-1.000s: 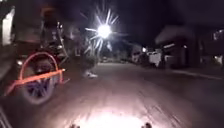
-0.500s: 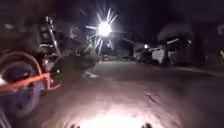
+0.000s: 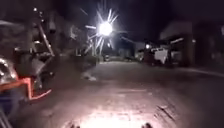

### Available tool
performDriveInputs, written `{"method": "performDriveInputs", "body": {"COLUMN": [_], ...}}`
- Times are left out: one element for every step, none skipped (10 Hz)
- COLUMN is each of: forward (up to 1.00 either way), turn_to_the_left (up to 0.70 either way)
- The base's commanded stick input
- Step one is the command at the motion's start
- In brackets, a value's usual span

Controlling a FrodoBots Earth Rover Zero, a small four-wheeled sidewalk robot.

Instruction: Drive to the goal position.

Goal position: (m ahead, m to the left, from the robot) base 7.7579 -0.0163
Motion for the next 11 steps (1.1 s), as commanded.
{"method": "performDriveInputs", "body": {"forward": [0.85, 0.85, 0.85, 0.85, 0.85, 0.85, 0.85, 0.85, 0.85, 0.85, 0.85], "turn_to_the_left": [-0.18, -0.34, -0.29, -0.14, 0.00, 0.00, 0.00, 0.00, 0.00, 0.00, 0.00]}}
